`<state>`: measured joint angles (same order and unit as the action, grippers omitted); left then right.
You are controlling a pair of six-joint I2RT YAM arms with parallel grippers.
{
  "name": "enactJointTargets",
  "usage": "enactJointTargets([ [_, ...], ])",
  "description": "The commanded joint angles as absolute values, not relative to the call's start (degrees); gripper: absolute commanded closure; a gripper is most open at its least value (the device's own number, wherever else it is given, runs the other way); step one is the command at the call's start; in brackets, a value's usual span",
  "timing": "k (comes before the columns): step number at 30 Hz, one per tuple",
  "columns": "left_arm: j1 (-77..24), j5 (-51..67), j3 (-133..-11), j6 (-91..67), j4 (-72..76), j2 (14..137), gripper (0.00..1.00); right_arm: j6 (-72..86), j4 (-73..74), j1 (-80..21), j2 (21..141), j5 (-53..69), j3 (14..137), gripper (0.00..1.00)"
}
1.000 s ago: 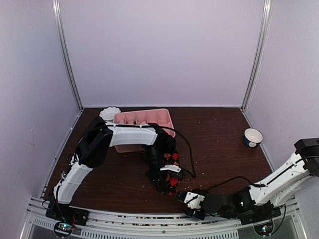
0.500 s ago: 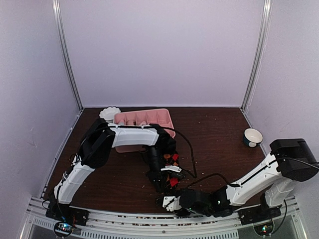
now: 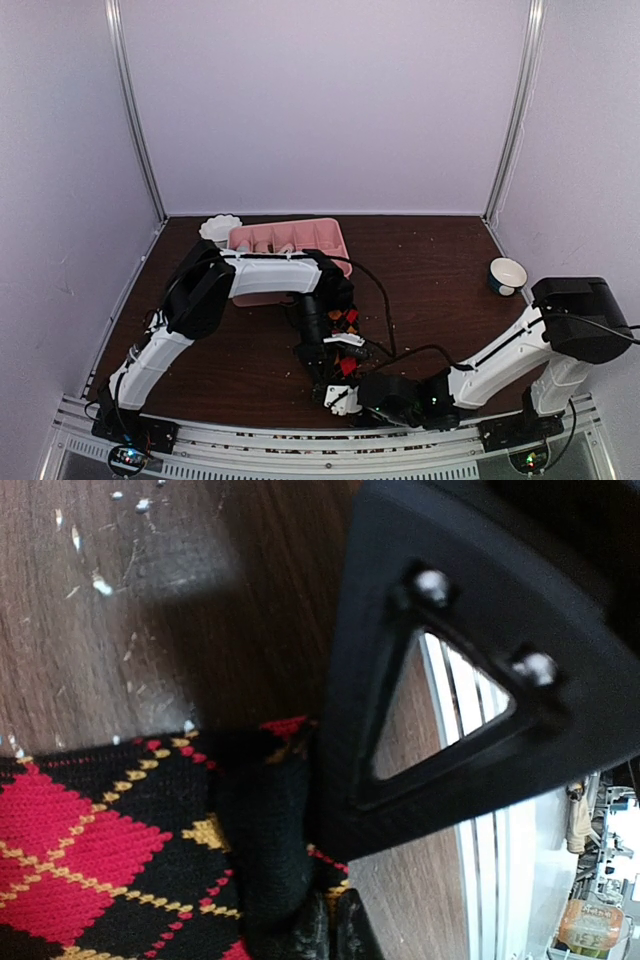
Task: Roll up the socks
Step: Roll the sock.
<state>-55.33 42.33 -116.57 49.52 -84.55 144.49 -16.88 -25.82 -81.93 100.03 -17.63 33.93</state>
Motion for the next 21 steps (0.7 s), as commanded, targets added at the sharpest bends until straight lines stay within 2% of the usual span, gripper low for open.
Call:
enactJointTargets([
  [1,-54.6,42.5,-117.5,50.9,-85.8,145.5,1.00,-11.4,-21.1,-79.3,102.5,-13.3,33.4,0.85],
  [5,-53.9,42.4,-116.9,51.0,-85.2,144.1,1.00,-5.5,-20.8,-77.5,102.8,-8.6,31.6,0.95],
  [7,-53.4,42.4,-116.1,50.4,-83.7,142.7,0.91,-2.7,-22.1,-77.4,102.6,-6.7,30.0,0.99],
  [11,-52.5,42.6,-113.1,48.0,-78.7,138.1,0.77,3.7,-25.4,-77.4,102.7,-3.9,27.0,1.00],
  [13,-52.2,41.5,-109.3,45.9,-73.6,133.9,0.56,7.3,-27.7,-77.2,102.9,-2.4,25.4,1.00],
  [14,-52.2,40.2,-107.1,44.8,-70.3,131.6,0.28,8.9,-28.8,-77.0,103.0,-1.3,24.6,1.00],
  [15,-52.2,38.7,-104.6,43.7,-67.3,129.3,0.05,10.7,-30.0,-76.8,103.1,-0.2,23.8,1.00],
  [16,-52.2,37.2,-102.4,43.1,-64.9,127.1,0.03,13.0,-31.6,-76.4,103.1,0.8,22.6,1.00],
  [21,-52.2,28.1,-92.4,37.7,-51.0,115.9,0.02,21.0,-40.6,-73.6,103.9,6.8,18.2,1.00],
])
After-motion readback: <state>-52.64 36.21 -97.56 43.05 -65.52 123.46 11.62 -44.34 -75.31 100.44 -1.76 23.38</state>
